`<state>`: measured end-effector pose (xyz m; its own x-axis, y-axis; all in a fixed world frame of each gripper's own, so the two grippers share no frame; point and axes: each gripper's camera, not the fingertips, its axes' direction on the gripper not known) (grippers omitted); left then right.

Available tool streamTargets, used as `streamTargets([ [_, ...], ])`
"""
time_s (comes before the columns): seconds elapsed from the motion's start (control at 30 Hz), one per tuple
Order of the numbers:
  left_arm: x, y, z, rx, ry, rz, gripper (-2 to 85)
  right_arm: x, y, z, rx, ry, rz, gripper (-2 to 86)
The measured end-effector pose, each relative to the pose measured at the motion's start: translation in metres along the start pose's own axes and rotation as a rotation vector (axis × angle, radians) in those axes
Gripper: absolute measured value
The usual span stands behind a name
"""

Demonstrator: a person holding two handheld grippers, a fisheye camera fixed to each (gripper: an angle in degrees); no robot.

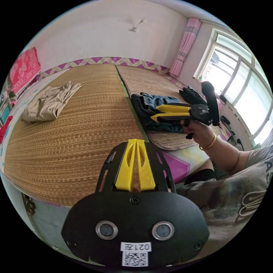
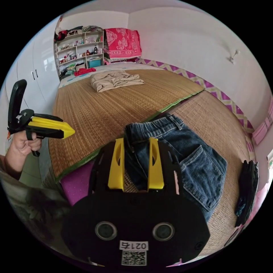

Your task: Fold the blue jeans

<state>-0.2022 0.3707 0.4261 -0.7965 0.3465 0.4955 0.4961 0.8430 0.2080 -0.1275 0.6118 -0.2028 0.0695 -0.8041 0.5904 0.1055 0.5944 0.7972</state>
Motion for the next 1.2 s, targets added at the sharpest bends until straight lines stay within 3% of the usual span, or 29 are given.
streamTargets([
  [0.13, -0.016, -0.023, 0.002, 0.005, 0.098, -0.026, -1.0, -0.002, 0.028, 0.003, 0.035, 0.058, -0.006, 8.6],
  [0.3, -0.014, -0.056, -0.002, -0.006, 0.100, -0.005, -1.0, 0.144, 0.096, -0.092, 0.246, -0.280, 0.336, 5.1],
  [0.5, 0.017, -0.116, -0.003, -0.004, 0.113, 0.081, -0.9, 0.302, 0.224, -0.210, 0.427, -0.559, 0.489, 5.2],
  [0.63, 0.049, -0.158, 0.002, 0.013, 0.146, 0.082, -0.9, 0.333, 0.271, -0.182, 0.453, -0.754, 0.577, 5.3],
  [0.73, 0.075, -0.180, 0.000, 0.026, 0.158, 0.075, -0.9, 0.340, 0.302, -0.118, 0.418, -1.009, 0.708, 5.3],
  [0.8, 0.088, -0.189, -0.006, 0.030, 0.151, 0.078, -0.9, 0.355, 0.343, -0.083, 0.525, -1.241, 0.841, 5.3],
  [0.87, 0.102, -0.199, -0.017, 0.023, 0.104, 0.076, -1.0, 0.375, 0.372, -0.077, 0.605, -1.346, 0.885, 5.2],
  [0.93, 0.113, -0.205, -0.027, 0.036, 0.099, 0.098, -1.0, 0.400, 0.400, -0.105, 0.647, -1.263, 0.896, 5.1],
  [1.2, 0.186, -0.244, -0.047, 0.084, -0.022, 0.251, -1.0, 0.519, 0.603, -0.338, 0.745, -0.513, 0.988, 5.5],
])
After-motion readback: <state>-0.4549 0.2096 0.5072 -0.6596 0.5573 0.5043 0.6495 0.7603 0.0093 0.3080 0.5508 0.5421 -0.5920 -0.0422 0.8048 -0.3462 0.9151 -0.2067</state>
